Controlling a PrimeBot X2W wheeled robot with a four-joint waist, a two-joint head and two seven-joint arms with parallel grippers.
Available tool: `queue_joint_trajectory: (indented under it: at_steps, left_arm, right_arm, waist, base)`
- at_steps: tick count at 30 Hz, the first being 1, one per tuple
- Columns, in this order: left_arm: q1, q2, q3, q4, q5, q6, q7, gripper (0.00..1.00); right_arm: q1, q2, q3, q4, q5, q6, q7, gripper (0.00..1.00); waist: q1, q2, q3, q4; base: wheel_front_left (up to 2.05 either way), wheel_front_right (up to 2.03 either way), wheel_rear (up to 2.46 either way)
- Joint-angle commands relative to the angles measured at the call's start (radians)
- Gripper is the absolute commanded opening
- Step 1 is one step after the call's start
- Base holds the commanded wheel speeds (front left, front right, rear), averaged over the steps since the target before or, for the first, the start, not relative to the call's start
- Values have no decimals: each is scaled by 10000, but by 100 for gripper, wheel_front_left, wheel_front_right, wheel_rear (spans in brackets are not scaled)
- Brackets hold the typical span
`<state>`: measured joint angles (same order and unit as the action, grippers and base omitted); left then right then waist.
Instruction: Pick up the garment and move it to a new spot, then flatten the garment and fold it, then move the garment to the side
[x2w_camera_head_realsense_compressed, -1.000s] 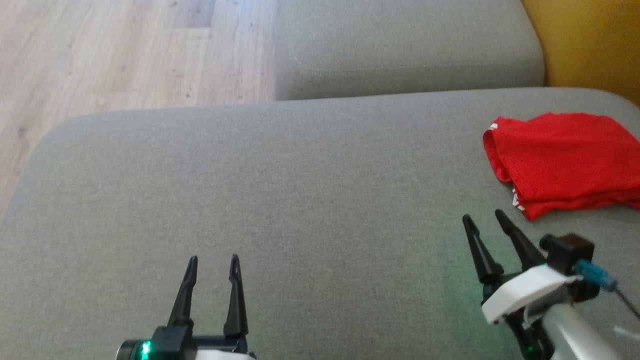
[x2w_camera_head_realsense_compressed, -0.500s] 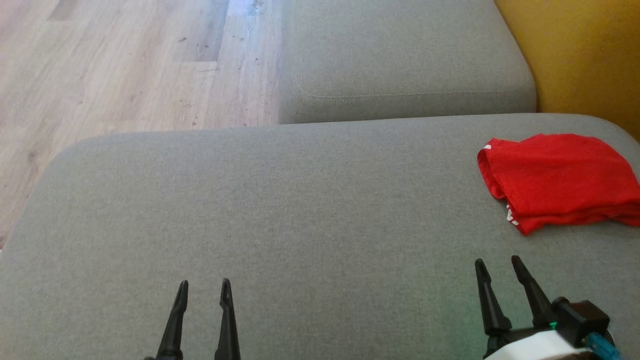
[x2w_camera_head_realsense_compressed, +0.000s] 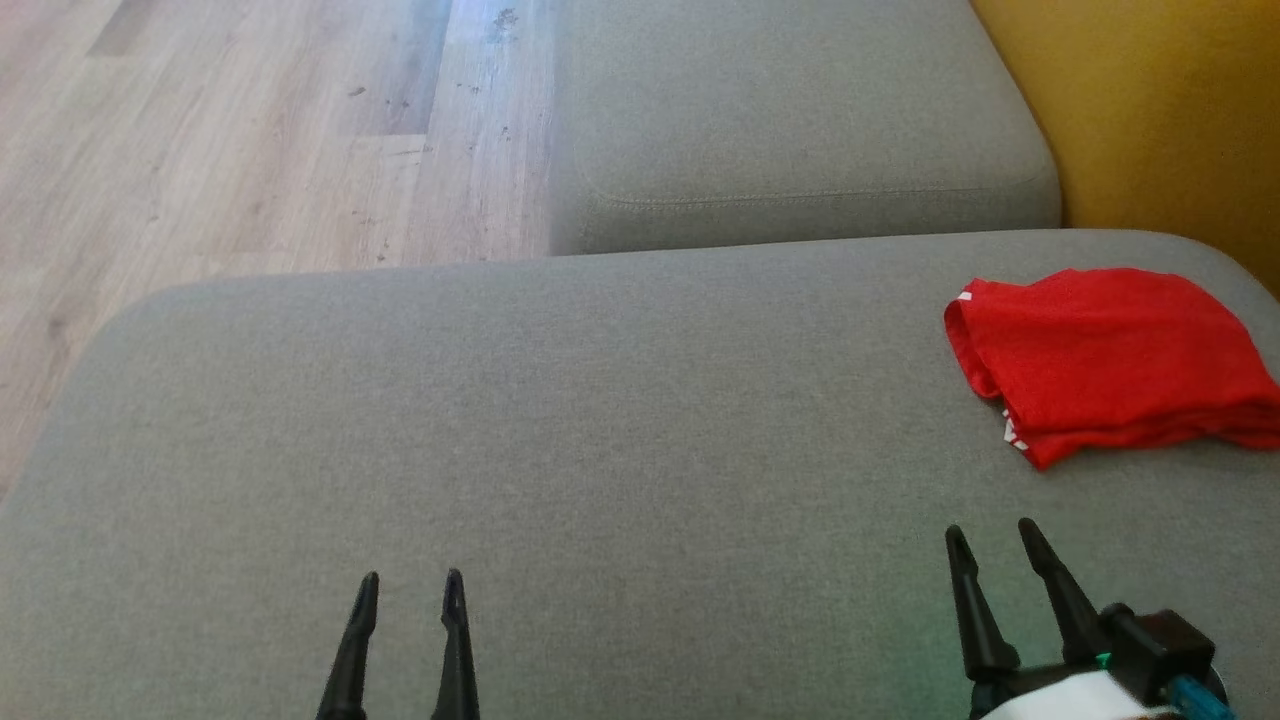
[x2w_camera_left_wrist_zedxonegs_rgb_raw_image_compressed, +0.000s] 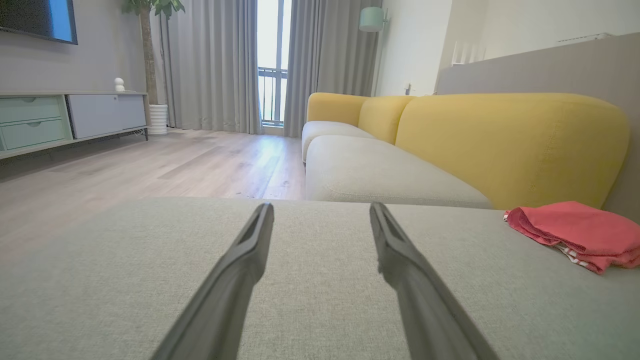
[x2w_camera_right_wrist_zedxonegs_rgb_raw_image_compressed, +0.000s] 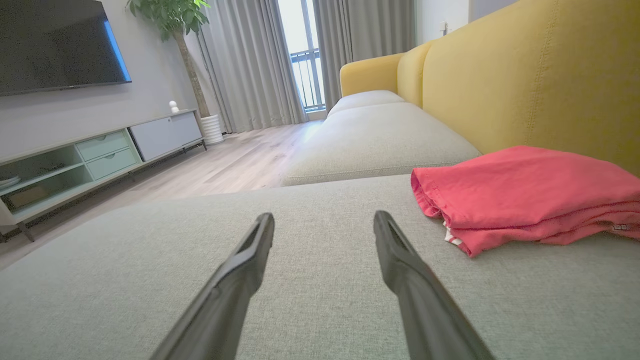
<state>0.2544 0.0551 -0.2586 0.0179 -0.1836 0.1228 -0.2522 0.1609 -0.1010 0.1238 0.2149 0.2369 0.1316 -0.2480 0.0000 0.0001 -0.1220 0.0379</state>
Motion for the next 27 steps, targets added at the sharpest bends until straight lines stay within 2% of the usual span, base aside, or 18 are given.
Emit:
queue_joint_trajectory:
  at_steps: [1,2,5,27]
  left_arm:
    - [-358,-49,326,-274,126,-58,-95,100]
    - [1,-4,-7,60,17,-45,4,0]
    - [82,-9,-16,595,-93,-49,52,0]
    - [-548,138,416,902,-2668,-472,503,0]
  right_arm:
    - [-290,-12,240,-381,-35,-9,-137,100]
    - [1,0,11,11,4,0,2,0]
    - [126,3,16,527,92,0,32,0]
    - [-348,14,-292,489,2483,-2,561,0]
  waist:
    - [0,-1,-6,-12]
    - [0,-1,-7,-12]
    - [0,-1,2,-17]
    - [0,-1,213,-78]
  base:
    - [0,0,0]
    - [0,0,0]
    - [0,0,0]
    - [0,0,0]
